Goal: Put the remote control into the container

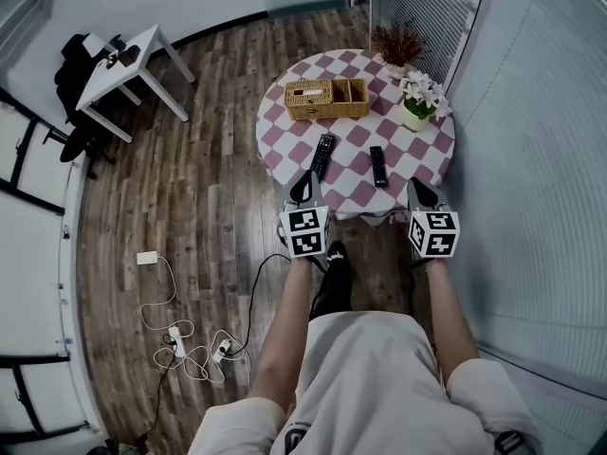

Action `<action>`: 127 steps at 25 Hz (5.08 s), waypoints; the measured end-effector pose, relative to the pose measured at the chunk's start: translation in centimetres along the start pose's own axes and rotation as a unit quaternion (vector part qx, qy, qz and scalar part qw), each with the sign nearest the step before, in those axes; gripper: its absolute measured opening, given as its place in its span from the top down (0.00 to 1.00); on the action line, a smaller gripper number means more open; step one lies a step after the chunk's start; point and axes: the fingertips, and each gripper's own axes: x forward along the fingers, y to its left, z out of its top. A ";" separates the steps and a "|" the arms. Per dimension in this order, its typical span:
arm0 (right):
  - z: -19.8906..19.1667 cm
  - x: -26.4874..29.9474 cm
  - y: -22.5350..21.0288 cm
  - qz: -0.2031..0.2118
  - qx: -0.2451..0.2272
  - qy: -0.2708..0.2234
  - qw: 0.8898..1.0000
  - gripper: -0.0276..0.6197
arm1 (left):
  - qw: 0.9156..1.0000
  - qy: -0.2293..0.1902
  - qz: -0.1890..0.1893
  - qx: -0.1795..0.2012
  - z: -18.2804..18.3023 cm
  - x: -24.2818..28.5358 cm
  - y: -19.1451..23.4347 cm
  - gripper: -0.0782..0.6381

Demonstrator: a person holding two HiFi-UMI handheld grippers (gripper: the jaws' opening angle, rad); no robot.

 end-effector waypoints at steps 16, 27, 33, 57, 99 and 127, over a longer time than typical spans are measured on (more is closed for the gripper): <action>0.3 9.9 -2.8 -0.012 0.019 0.048 0.999 0.95 | 0.997 0.054 -0.039 -0.024 -1.6 12.0 2.5 0.88; 4.1 17.5 -4.6 -0.046 0.026 0.036 0.998 0.95 | 0.993 0.079 -0.079 -0.025 -1.6 19.7 4.8 0.88; 5.2 19.3 -5.0 -0.037 0.039 0.014 0.998 0.95 | 0.991 0.091 -0.098 -0.021 -1.5 22.3 4.8 0.88; 4.7 30.3 -8.9 0.024 0.072 0.058 0.995 0.95 | 0.966 0.218 -0.097 -0.096 -8.6 31.0 4.0 0.78; 3.9 28.4 -10.9 -0.010 0.045 0.089 0.995 0.95 | 0.983 0.165 -0.078 0.018 -8.3 33.6 1.9 0.54; 4.6 25.7 -13.2 -0.040 0.056 0.070 0.995 0.95 | 0.997 -0.079 -0.006 0.024 10.0 38.4 0.7 0.54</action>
